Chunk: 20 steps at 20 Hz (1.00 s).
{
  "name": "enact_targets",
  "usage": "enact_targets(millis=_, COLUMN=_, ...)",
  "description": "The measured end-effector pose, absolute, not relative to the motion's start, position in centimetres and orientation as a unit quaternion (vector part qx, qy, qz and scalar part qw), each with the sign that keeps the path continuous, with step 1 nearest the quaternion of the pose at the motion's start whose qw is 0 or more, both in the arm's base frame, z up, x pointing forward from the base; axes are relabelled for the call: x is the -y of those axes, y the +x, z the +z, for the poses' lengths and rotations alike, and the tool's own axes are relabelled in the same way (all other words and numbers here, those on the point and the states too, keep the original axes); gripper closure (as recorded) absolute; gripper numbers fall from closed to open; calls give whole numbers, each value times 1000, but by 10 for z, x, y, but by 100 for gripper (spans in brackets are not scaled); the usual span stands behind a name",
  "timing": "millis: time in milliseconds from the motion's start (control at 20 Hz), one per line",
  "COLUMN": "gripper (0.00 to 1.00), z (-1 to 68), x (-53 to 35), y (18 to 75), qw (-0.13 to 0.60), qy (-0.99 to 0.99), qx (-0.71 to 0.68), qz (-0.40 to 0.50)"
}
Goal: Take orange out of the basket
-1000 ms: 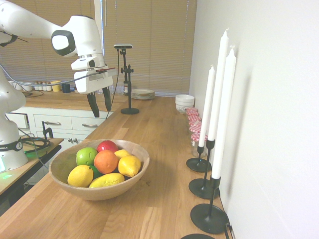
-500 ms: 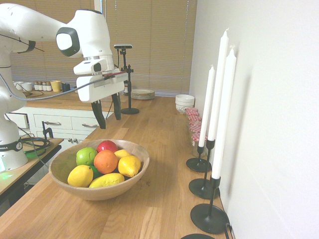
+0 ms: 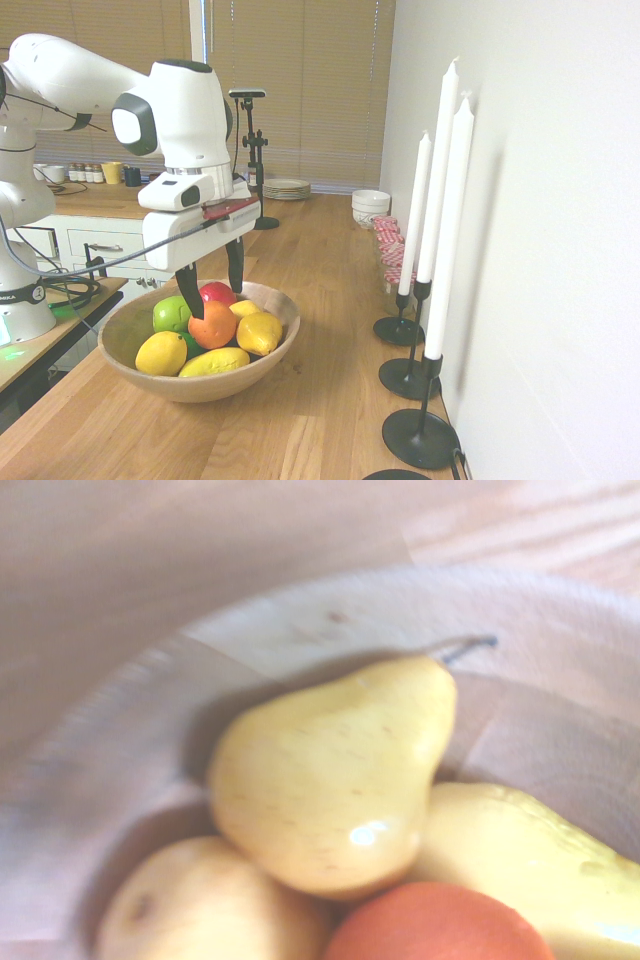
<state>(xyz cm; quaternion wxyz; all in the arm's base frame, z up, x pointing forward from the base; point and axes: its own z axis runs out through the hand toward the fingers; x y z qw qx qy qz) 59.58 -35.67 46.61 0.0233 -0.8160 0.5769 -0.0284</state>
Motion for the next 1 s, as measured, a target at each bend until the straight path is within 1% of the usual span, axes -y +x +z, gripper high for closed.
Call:
enact_targets(millis=300, gripper=0, z=439, x=353, y=603, qw=18, qy=-819, qx=-574, qz=-10)
enact_targets(millis=350, gripper=100, z=438, x=353, y=604, qw=18, qy=-819, qx=-573, qz=-9)
enact_targets(millis=1000, gripper=100, z=435, x=350, y=604, qw=19, qy=-820, qx=-571, qz=-11)
